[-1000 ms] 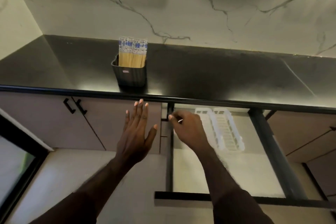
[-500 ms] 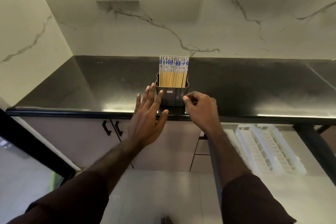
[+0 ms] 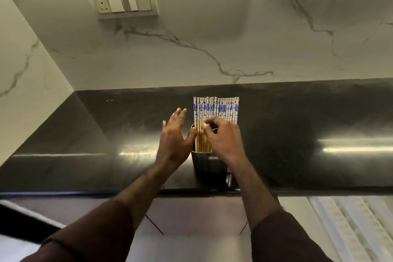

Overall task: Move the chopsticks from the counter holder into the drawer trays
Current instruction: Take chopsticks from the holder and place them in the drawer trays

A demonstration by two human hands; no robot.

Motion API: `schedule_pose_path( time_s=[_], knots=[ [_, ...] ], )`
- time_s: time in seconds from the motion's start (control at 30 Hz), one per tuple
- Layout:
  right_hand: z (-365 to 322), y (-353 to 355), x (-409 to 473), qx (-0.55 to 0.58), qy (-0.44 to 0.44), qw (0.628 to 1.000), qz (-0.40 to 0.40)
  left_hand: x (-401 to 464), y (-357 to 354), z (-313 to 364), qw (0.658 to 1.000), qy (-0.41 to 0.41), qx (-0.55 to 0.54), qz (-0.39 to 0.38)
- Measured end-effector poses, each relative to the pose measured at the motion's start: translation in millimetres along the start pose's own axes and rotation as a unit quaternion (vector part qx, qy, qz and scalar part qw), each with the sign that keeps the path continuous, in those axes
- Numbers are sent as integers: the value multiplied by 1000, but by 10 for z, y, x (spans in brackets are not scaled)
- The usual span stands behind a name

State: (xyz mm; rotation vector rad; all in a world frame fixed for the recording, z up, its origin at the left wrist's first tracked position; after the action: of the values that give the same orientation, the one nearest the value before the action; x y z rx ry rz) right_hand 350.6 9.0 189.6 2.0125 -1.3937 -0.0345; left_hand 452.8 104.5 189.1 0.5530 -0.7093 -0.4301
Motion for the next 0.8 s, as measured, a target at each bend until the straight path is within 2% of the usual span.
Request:
schedule_pose_path(
  time_s=[0.17,0.33,0.5,0.67,0.8],
  knots=[
    [110,-303,335,-14,-5,1000,-19,388,-375,-167,999,27,-11,-20],
    [170,-440,402,-24,7,999,-29,552,-547,-314,991,118,-53,-13],
    [172,-496,357,-22,15,999,-19,601,-641,-403,962,217,-164,-12],
    [198,-524,346,-18,7,999,-38,612,-694,-405,931,267,-248,-3],
    [235,-537,343,-20,6,999,-40,618,-683,-380,916,276,-293,-4]
  ],
)
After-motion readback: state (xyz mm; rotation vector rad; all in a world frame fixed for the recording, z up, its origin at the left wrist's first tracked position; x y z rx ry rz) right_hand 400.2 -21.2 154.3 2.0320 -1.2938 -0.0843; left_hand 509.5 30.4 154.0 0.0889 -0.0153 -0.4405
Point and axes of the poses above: each hand's wrist, its own x-axis towards the middle knuckle, its own y-axis out of the back of the hand, z = x × y, the point moved 2 cm from there along x, towards the middle knuckle, and after that the axes turned 14 degrees about z, right-handed, at the moved point
